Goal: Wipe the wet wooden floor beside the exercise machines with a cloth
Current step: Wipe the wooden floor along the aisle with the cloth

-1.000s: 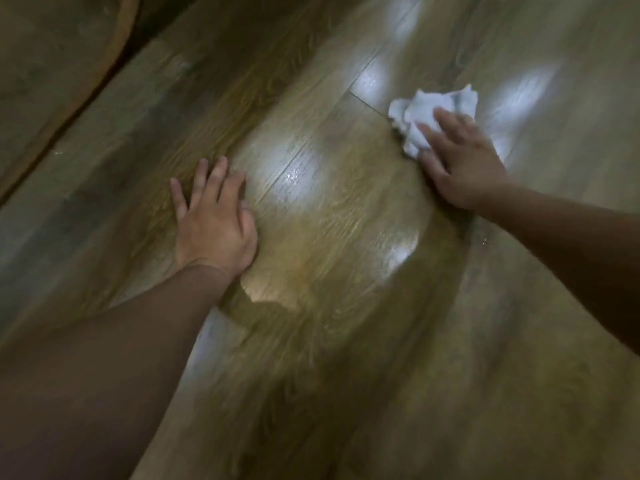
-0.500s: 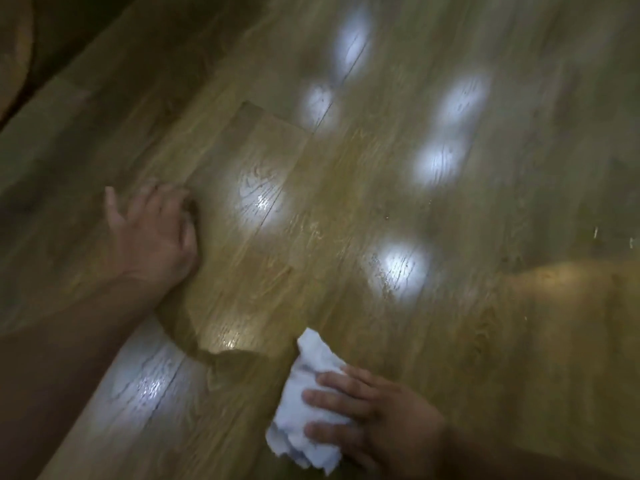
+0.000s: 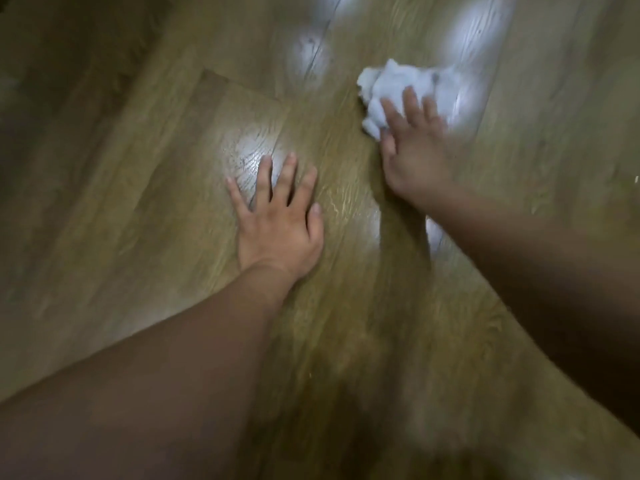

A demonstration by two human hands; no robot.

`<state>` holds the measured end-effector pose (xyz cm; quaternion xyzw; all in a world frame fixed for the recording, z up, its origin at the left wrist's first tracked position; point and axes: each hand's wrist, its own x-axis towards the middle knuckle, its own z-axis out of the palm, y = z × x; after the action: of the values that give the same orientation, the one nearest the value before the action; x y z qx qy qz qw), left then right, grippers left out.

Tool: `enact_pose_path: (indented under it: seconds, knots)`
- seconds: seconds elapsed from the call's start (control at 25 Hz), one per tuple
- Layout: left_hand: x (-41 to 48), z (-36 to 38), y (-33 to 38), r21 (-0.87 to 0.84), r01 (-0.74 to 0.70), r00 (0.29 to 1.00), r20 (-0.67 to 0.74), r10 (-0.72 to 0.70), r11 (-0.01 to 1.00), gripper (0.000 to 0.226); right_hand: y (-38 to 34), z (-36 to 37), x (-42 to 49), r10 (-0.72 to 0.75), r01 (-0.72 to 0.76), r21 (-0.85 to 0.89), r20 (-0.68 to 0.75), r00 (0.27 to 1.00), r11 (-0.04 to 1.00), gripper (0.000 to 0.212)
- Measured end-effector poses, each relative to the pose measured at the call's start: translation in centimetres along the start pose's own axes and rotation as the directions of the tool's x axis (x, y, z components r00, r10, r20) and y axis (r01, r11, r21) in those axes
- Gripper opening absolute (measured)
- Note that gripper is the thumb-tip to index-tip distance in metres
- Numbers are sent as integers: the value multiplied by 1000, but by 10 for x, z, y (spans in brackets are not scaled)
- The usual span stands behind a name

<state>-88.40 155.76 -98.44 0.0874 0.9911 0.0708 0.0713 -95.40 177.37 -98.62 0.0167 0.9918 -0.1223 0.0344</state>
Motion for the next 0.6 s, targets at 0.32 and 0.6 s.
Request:
enact_pose_path:
  seconds: [0.32,0.6]
  knots:
    - [0,-1,2,-5,-2,1000,23,2,1000,57,36,-10,-199,-797,820,117,347,494,560,50]
    - [-1,-2,4,18,5,999,44,-6,1000,56,84,-35,12,44,-44,-13,30,999,999,52]
